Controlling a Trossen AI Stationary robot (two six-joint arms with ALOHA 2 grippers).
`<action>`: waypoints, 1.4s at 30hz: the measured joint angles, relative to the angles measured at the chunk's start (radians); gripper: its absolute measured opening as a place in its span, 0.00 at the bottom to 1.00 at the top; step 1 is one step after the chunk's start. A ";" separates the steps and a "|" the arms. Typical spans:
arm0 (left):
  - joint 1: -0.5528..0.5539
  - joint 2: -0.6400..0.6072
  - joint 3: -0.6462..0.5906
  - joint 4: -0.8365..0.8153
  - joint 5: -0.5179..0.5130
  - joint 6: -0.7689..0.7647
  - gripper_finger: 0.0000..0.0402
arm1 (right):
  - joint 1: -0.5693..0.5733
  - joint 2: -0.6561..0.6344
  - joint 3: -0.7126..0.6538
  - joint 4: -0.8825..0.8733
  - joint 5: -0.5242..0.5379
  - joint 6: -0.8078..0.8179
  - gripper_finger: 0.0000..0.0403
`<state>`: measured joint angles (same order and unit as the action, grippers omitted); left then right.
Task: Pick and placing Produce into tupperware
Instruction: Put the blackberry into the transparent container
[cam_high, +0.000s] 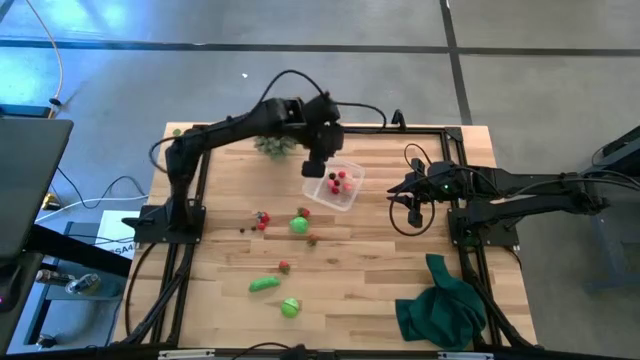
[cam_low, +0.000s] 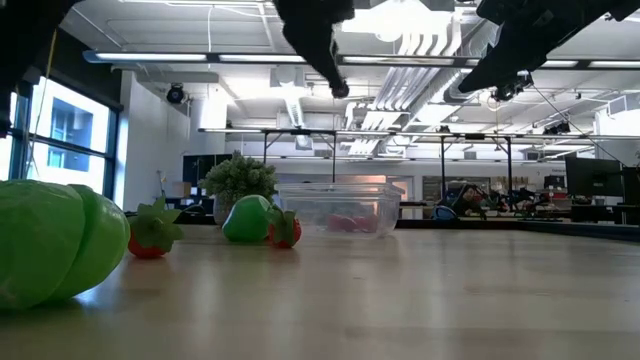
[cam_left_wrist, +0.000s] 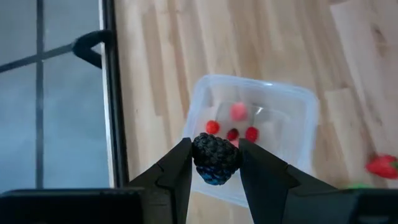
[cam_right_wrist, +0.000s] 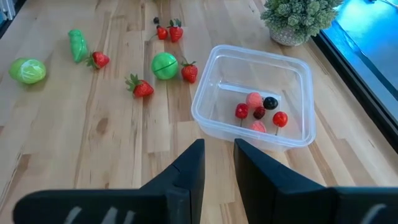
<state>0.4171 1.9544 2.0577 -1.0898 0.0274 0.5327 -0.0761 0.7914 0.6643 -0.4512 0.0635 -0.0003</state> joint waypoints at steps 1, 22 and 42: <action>0.018 0.005 -0.022 0.013 0.022 0.004 0.28 | 0.000 0.000 0.000 0.000 0.000 0.000 0.19; 0.074 0.015 -0.562 0.418 0.069 0.013 0.28 | 0.000 0.000 0.000 0.000 0.001 0.000 0.19; 0.074 0.113 -0.563 0.511 0.069 0.039 0.28 | 0.000 0.000 0.000 0.000 0.003 0.000 0.19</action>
<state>0.4908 2.0674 1.4945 -0.5789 0.0967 0.5720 -0.0761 0.7915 0.6643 -0.4513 0.0662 -0.0004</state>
